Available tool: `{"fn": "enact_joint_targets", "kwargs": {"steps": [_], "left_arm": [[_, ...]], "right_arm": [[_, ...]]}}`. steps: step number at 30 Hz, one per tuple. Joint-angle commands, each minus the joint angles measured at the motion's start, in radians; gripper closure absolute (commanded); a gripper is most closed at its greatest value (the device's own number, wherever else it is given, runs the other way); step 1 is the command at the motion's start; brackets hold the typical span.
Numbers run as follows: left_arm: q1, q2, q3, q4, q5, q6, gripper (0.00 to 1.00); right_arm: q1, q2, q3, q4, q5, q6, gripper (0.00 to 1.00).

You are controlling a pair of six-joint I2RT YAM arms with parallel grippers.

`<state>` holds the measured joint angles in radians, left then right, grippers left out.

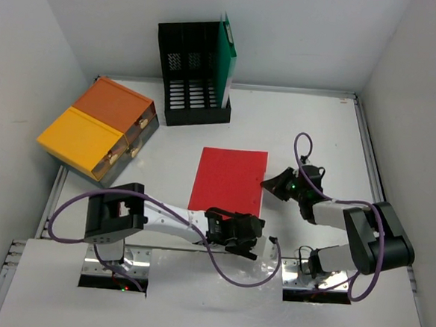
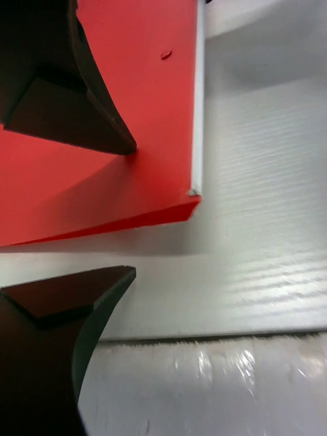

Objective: Organize the desk

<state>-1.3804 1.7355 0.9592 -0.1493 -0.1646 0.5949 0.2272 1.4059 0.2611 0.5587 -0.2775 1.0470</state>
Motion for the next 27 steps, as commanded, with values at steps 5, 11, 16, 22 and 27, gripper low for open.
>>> {"fn": "enact_joint_targets", "kwargs": {"steps": [5,11,16,22,27], "left_arm": [[-0.005,0.033,-0.017,0.105,-0.144,-0.009,0.48],[-0.006,0.065,-0.025,0.114,-0.145,-0.006,0.84],[-0.005,0.059,-0.024,0.097,-0.135,-0.003,1.0],[-0.003,-0.011,-0.033,0.108,-0.223,0.029,1.0],[-0.003,-0.073,-0.042,0.123,-0.271,0.042,1.0]], "right_arm": [[0.008,-0.042,0.026,0.033,-0.022,0.021,1.0],[0.011,-0.03,0.011,0.012,-0.002,-0.004,1.0],[0.012,0.016,-0.016,0.066,-0.008,0.019,1.0],[0.012,0.015,0.013,0.002,-0.018,-0.046,0.96],[0.012,-0.027,0.015,-0.105,-0.038,-0.108,0.48]]}}
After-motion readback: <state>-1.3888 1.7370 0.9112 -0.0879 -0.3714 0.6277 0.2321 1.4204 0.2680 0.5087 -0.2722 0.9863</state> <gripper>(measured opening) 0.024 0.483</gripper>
